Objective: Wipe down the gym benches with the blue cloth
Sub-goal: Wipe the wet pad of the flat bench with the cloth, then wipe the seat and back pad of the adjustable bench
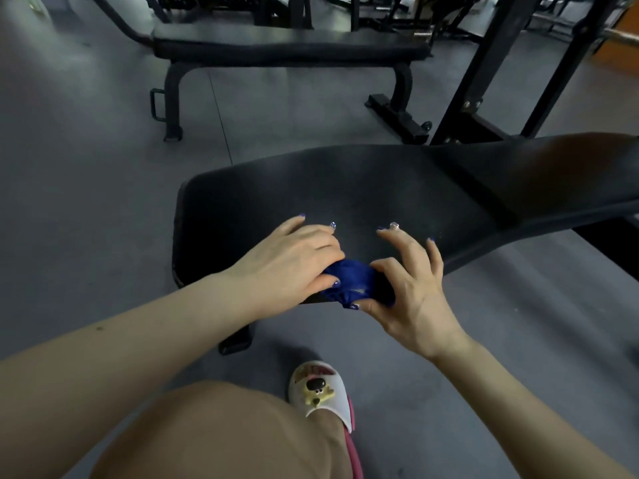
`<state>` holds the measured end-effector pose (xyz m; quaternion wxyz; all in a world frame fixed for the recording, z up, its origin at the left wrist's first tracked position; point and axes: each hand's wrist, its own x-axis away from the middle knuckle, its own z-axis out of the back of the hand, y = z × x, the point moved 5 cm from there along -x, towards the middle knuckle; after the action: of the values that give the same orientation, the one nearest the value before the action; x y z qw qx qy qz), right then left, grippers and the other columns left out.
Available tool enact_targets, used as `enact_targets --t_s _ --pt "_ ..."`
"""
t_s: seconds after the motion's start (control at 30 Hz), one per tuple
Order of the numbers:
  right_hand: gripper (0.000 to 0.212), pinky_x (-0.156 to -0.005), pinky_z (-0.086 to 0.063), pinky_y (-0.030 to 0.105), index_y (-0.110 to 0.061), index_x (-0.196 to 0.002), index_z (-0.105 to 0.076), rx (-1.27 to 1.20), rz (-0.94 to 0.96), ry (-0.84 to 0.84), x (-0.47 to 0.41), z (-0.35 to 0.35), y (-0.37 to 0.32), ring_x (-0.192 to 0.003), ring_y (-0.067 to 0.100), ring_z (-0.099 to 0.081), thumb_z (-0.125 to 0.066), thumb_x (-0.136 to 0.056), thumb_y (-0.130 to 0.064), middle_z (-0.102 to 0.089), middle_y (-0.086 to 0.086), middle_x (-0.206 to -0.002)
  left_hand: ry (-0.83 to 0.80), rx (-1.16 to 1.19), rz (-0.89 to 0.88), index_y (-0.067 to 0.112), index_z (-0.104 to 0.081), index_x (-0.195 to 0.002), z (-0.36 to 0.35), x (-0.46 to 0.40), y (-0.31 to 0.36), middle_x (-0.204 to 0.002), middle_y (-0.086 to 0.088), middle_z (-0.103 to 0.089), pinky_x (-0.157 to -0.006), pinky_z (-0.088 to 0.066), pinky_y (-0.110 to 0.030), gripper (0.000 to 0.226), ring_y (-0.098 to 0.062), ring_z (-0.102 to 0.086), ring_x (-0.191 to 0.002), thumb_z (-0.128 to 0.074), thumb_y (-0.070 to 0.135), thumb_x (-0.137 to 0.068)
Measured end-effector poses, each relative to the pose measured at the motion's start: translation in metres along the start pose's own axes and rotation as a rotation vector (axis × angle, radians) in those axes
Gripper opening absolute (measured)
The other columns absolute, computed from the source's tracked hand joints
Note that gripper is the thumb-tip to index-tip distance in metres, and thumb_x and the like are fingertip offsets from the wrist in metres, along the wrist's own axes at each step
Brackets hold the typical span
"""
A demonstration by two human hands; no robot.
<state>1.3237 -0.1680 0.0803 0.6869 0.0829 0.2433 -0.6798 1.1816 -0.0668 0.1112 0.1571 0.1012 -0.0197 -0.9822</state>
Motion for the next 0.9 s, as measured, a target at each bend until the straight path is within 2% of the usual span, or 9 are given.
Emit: enact_targets --t_s 0.13,0.2,0.27,0.43,0.6,0.67,0.7,0.8,0.9 --pt "0.034 -0.112 -0.017 0.061 -0.016 -0.094 -0.058 0.002 -0.011 -0.004 -0.003 0.017 -0.002 -0.118 0.021 -0.052 -0.081 -0.072 -0.028 -0.056 0.001 -0.119 0.044 0.019 -0.016 0.023 -0.061 -0.102 0.015 -0.009 0.017 -0.115 0.007 -0.058 -0.116 -0.019 -0.033 0.017 -0.012 -0.041 -0.132 -0.063 0.033 -0.088" --pt "0.030 -0.113 -0.012 0.058 -0.019 -0.093 -0.055 -0.017 -0.065 -0.027 -0.006 0.036 0.002 -0.100 0.017 -0.058 -0.078 -0.074 -0.025 -0.059 -0.007 -0.097 0.061 0.053 -0.009 0.024 -0.057 -0.094 0.030 -0.013 0.026 -0.105 0.007 -0.058 -0.114 -0.025 -0.033 0.012 -0.013 -0.048 -0.124 -0.065 0.030 -0.086" --pt "0.028 -0.114 -0.008 0.057 -0.020 -0.095 -0.054 -0.012 -0.107 -0.056 -0.008 0.059 0.006 -0.092 0.013 -0.057 -0.074 -0.078 -0.028 -0.056 -0.011 -0.086 0.071 0.075 0.002 0.027 -0.049 -0.087 0.048 -0.018 0.036 -0.096 0.009 -0.055 -0.111 -0.027 -0.034 0.017 -0.014 -0.052 -0.115 -0.065 0.028 -0.085" --pt "0.037 -0.116 -0.003 0.056 -0.022 -0.110 -0.054 0.057 -0.188 -0.152 -0.012 0.124 0.005 -0.101 0.010 -0.054 -0.072 -0.081 -0.038 -0.052 -0.016 -0.089 0.091 0.023 -0.005 0.028 -0.040 -0.086 0.092 -0.029 0.063 -0.083 0.012 -0.049 -0.110 -0.025 -0.031 0.024 -0.010 -0.048 -0.093 -0.063 0.024 -0.086" --pt "0.061 -0.117 0.000 0.057 -0.035 -0.138 -0.042 0.019 -0.169 -0.215 -0.005 0.194 -0.001 -0.127 0.006 -0.043 -0.069 -0.085 -0.022 -0.046 -0.028 -0.115 0.143 0.022 -0.015 0.026 -0.041 -0.088 0.139 -0.040 0.096 -0.072 0.016 -0.041 -0.099 -0.028 -0.024 0.020 -0.009 -0.038 -0.079 -0.060 0.022 -0.089" --pt "0.056 -0.118 -0.007 0.058 -0.035 -0.134 -0.048 -0.003 -0.178 -0.207 -0.003 0.224 -0.002 -0.121 0.006 -0.048 -0.070 -0.085 -0.019 -0.053 -0.023 -0.120 0.170 0.065 -0.006 0.027 -0.041 -0.089 0.158 -0.044 0.108 -0.075 0.015 -0.044 -0.093 -0.033 -0.027 0.020 -0.011 -0.041 -0.080 -0.060 0.025 -0.089" --pt "0.052 -0.116 -0.016 0.057 -0.034 -0.130 -0.052 -0.020 -0.180 -0.182 -0.003 0.239 -0.001 -0.113 0.006 -0.053 -0.071 -0.084 -0.020 -0.057 -0.020 -0.117 0.183 0.097 0.004 0.029 -0.041 -0.091 0.167 -0.047 0.113 -0.080 0.013 -0.048 -0.089 -0.036 -0.029 0.020 -0.013 -0.044 -0.082 -0.060 0.027 -0.090" --pt "0.043 -0.093 -0.051 0.041 -0.027 -0.121 -0.059 -0.117 -0.174 -0.122 -0.003 0.276 0.002 -0.094 0.005 -0.062 -0.074 -0.083 -0.018 -0.066 -0.013 -0.105 0.212 0.173 0.018 0.029 -0.049 -0.106 0.186 -0.054 0.129 -0.095 0.006 -0.056 -0.084 -0.043 -0.034 0.020 -0.017 -0.050 -0.092 -0.060 0.024 -0.091" --pt "0.036 -0.079 -0.057 0.030 -0.024 -0.118 -0.061 -0.182 -0.176 -0.100 -0.003 0.291 0.011 -0.089 0.005 -0.064 -0.072 -0.085 -0.016 -0.067 -0.011 -0.101 0.238 0.166 -0.034 0.031 -0.052 -0.127 0.192 -0.067 0.143 -0.086 0.021 -0.049 -0.079 -0.038 -0.030 0.038 -0.010 -0.045 -0.086 -0.059 0.018 -0.092"
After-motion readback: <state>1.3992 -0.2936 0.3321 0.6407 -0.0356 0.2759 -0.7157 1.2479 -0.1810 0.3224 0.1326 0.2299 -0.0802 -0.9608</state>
